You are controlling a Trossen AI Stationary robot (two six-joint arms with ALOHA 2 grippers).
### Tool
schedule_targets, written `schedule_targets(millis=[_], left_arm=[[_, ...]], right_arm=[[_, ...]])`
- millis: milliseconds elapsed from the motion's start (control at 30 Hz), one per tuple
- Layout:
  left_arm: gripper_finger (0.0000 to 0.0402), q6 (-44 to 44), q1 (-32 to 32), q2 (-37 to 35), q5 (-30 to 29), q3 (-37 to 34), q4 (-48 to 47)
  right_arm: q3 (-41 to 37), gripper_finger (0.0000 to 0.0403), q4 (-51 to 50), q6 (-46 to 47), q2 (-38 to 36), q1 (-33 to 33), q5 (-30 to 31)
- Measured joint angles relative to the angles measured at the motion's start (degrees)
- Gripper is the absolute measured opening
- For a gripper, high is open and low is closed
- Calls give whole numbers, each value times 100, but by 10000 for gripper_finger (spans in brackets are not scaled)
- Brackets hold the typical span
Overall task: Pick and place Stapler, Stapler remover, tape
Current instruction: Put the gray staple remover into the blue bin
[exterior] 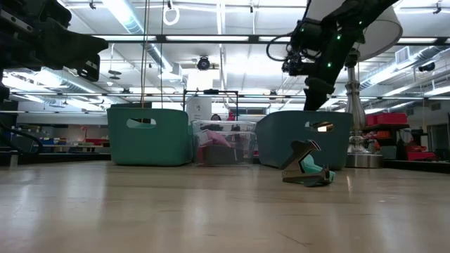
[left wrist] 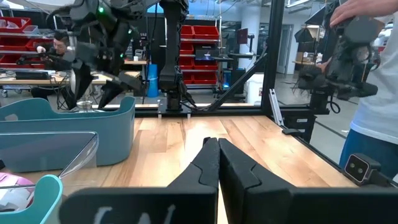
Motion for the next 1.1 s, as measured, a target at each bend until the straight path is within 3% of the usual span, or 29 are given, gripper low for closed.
schedule_targets(millis=[300,600,833,1100], left_arm=[[3,-2,2,0,0,1,1],[3,-2,1,0,0,1,0],[3,-2,1,0,0,1,0],[3,0,-1,0,0,-1,0]], right_arm=[[0,302,-2,-17,-670,228,-3],[0,302,-124,12,-766,538,-154],[0,302,-63,15,-766,1136,-176],[0,302,50,6,-764,1939,-916]])
